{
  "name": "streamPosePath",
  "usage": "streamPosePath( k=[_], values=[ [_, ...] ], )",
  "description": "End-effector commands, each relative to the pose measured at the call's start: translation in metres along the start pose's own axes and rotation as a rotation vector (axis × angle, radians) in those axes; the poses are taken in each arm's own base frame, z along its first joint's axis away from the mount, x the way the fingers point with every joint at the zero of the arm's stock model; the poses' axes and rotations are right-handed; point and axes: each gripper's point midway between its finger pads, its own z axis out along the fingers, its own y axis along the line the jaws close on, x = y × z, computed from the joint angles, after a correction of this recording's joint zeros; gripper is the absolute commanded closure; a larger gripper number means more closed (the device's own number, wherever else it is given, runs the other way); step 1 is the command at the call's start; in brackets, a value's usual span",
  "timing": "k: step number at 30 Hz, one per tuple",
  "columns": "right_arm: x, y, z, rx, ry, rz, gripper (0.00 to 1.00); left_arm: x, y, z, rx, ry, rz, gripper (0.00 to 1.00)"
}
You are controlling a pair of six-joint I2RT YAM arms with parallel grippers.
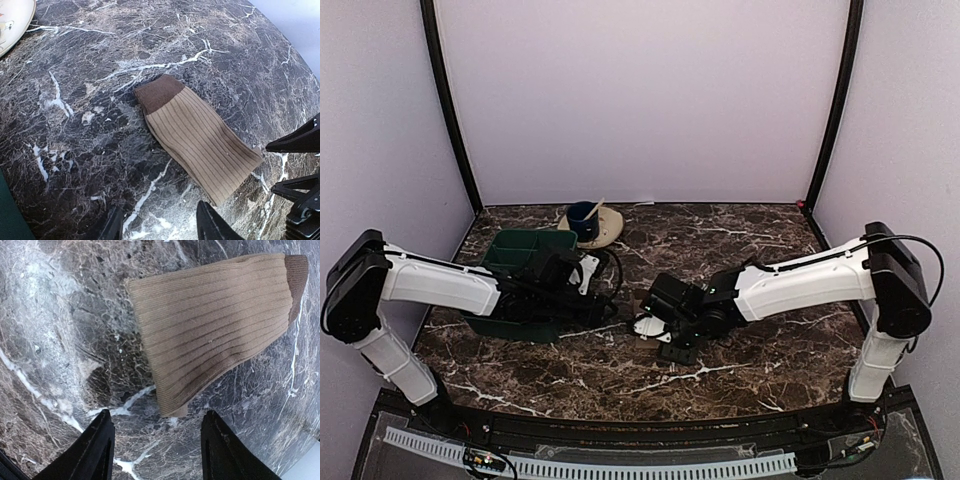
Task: Roll the socks
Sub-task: Pick up the sock from the center of the board.
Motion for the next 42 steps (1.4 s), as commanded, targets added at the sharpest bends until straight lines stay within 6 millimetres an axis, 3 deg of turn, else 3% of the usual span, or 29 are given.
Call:
streamPosePath(
  k=[1, 11, 30, 35, 42],
  values=[
    [-0.008, -0.001, 0.002, 0.009, 0.004, -0.069, 0.45, -0.008, -0.003, -0.011, 0.009, -0.059, -0.013, 0.48],
    [-0.002, -0.003, 0.019, 0.032, 0.037, -0.13, 0.45, -0.005, 0.0, -0.012, 0.0, -0.067, -0.009, 0.48],
    [0.002, -0.018, 0.033, 0.013, 0.043, -0.122, 0.46, -0.002, 0.003, -0.007, -0.009, -0.063, -0.004, 0.48],
    [0.007, -0.015, 0.038, -0.024, 0.061, -0.124, 0.52, -0.001, 0.004, -0.006, -0.014, -0.059, -0.002, 0.48],
    [0.011, -0.007, 0.042, -0.08, 0.075, -0.123, 0.68, 0.002, 0.005, -0.005, -0.016, -0.053, -0.002, 0.48]
  ],
)
